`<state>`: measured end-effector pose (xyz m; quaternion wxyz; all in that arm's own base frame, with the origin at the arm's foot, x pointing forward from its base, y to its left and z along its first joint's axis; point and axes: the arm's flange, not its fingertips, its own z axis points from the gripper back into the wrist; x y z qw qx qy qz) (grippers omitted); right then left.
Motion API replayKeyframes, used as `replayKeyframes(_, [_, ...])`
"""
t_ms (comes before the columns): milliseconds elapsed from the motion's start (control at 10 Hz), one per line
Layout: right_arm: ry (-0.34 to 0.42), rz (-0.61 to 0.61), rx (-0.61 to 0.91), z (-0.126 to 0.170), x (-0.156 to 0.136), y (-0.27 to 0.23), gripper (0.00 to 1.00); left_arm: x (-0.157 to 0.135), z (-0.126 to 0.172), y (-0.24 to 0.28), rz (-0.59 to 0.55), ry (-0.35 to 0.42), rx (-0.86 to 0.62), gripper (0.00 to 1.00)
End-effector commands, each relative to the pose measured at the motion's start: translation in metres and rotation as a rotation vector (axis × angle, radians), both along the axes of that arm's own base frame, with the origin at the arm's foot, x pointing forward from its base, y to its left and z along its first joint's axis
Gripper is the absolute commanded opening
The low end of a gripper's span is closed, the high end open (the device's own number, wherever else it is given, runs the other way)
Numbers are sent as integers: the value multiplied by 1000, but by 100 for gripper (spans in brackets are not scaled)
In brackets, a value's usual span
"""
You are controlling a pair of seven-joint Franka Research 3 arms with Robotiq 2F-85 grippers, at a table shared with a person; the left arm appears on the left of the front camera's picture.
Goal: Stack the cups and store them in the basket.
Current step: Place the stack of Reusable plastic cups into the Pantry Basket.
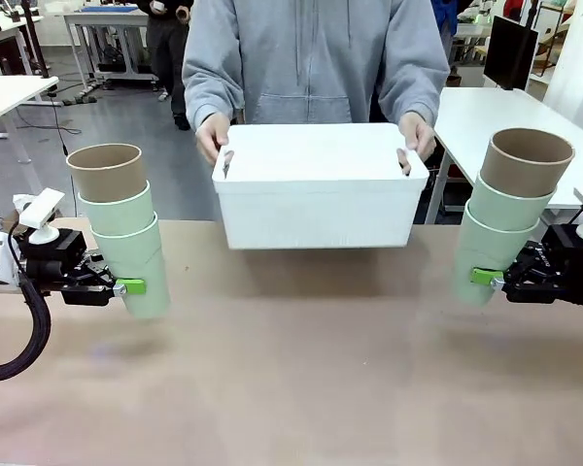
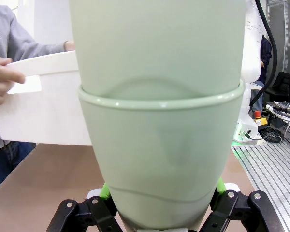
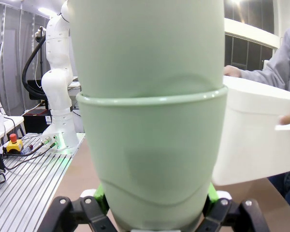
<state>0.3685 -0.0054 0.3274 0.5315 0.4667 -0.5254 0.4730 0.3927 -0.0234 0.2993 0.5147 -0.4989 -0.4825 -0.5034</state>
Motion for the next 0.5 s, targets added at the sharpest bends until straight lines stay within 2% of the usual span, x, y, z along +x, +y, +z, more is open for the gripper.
replayKeyframes(0, [-16,-11,7,6,2,1,83,1,4,-1,-9,-6,0,85])
replayKeyframes(400, [-16,-11,7,6,2,1,83,1,4,-1,-9,-6,0,85])
